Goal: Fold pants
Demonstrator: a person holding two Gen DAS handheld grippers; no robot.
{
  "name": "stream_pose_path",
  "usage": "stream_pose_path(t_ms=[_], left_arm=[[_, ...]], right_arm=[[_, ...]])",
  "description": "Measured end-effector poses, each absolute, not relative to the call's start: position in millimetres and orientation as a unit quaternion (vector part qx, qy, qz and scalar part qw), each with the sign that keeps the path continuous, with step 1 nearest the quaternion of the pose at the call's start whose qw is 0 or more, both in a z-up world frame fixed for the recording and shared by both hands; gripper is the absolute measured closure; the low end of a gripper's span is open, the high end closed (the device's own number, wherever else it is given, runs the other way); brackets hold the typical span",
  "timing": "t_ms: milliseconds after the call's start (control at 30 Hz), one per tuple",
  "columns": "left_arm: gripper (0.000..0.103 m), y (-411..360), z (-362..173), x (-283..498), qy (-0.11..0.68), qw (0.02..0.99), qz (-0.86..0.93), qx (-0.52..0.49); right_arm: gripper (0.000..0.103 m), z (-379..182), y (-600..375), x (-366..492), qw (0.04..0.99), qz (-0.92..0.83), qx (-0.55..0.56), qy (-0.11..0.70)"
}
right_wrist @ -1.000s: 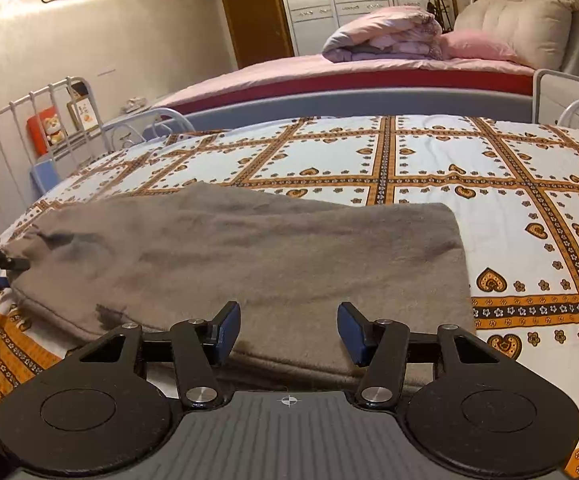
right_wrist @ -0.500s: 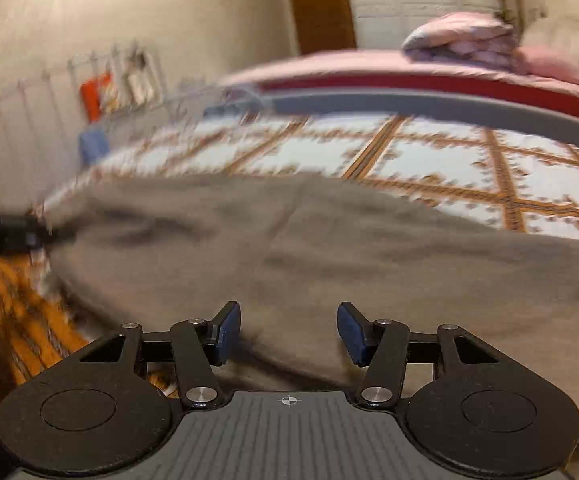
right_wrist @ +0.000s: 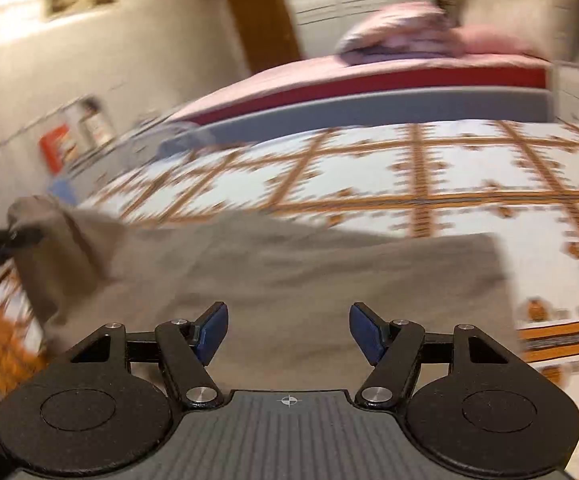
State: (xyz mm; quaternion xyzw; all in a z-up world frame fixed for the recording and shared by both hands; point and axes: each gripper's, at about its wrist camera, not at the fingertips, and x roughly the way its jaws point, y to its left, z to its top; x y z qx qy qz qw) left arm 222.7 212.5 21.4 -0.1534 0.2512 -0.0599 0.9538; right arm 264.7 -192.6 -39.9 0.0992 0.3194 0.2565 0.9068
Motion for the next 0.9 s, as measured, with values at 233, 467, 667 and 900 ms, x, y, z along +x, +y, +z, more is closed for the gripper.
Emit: stream_pose_path(t_ms=[233, 467, 667, 900], left_arm=[[0.087, 80.0, 13.0, 261.6, 0.282, 0.938, -0.174, -0.101], [0.079, 16.7, -4.7, 264.8, 0.311, 0.921, -0.216, -0.088], [0.079, 95.6, 1.2, 269.6, 0.307, 0.938, -0.094, -0.127], [0.079, 179.1, 8.8, 242.0, 0.301, 0.940, -0.009, -0.163]], right_arm=[[0.036, -26.9, -274.9, 279.3, 0.910, 0.200, 0.169, 0.322], [0.035, -40.4, -316.1, 282.2, 0.885, 0.176, 0.260, 0.344], [0.035, -34.3, -304.2, 285.6, 0.858, 0.225, 0.307, 0.345], [0.035, -51.1, -259.6, 306.8, 0.780, 0.286, 0.394, 0.392]])
